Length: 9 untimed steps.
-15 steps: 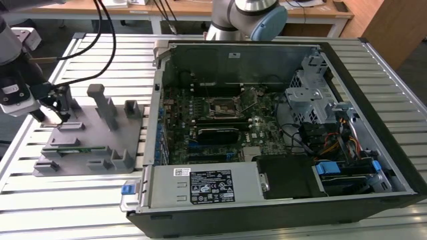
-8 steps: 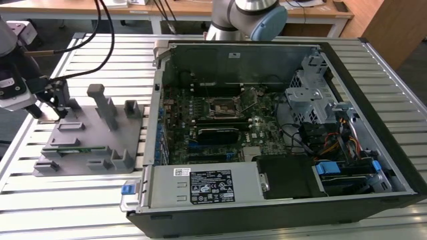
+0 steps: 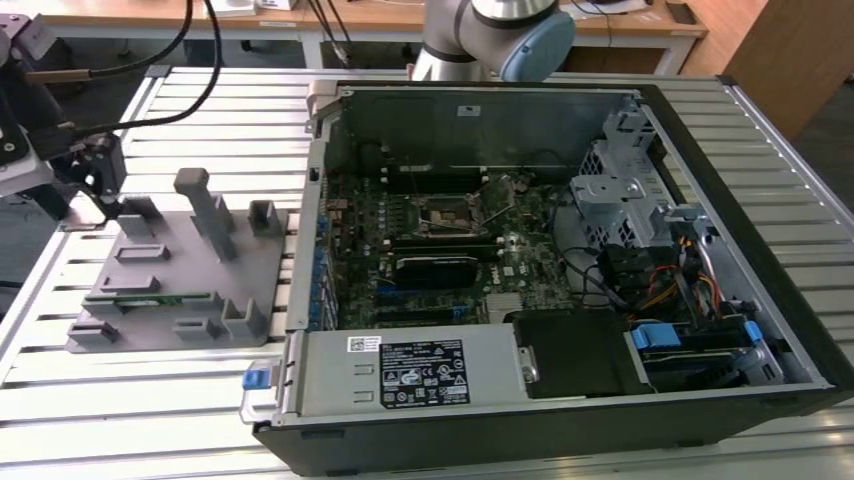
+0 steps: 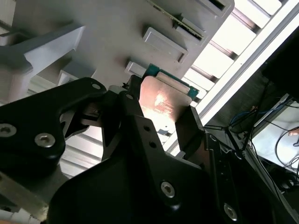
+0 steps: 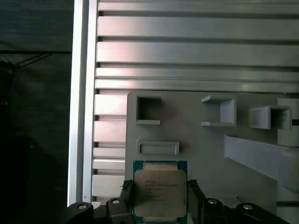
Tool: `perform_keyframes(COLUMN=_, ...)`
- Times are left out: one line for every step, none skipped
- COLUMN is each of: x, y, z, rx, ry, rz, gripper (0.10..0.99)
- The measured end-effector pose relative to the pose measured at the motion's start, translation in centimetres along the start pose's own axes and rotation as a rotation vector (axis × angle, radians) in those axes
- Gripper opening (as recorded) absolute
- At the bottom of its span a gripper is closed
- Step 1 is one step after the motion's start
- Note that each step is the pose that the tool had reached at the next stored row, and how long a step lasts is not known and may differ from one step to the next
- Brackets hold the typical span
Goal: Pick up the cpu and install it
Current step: 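Pick up the cpu and move it towards the insertion slot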
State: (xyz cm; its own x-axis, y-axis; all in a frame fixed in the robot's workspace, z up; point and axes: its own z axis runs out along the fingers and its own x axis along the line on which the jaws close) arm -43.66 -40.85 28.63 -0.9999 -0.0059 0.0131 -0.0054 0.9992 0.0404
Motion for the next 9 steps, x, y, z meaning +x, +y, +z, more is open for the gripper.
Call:
perform_keyframes(x=0.00, y=0.02, z=-0.39, rx=0.000, ry=-0.0001, rz=0.000, gripper=0.545)
perform_keyframes(x=0.01, y=0.04, z=-0.75, rx=0.000, ry=0.0000, rz=0.000, gripper=0.545)
perform_keyframes(x=0.02, y=0.06, z=-1.11, rx=0.000, ry=0.0000, rz=0.000, gripper=0.545)
perform_keyframes(x=0.02, y=0.08, z=-1.49, rx=0.000, ry=-0.0001, rz=0.000, gripper=0.545)
perform_keyframes(x=0.02, y=0.10, z=-1.88, rx=0.000, ry=-0.0001, rz=0.000, gripper=0.545)
perform_keyframes(x=0.03, y=0.12, z=-2.26, rx=0.000, ry=0.0000, rz=0.000, gripper=0.545)
perform_keyframes(x=0.04, y=0.14, z=-2.64, rx=0.000, ry=0.0000, rz=0.000, gripper=0.545)
perform_keyframes(x=0.04, y=0.17, z=-3.17, rx=0.000, ry=-0.0001, rz=0.000, gripper=0.545)
perform_keyframes(x=0.05, y=0.20, z=-3.55, rx=0.000, ry=0.0000, rz=0.000, gripper=0.545)
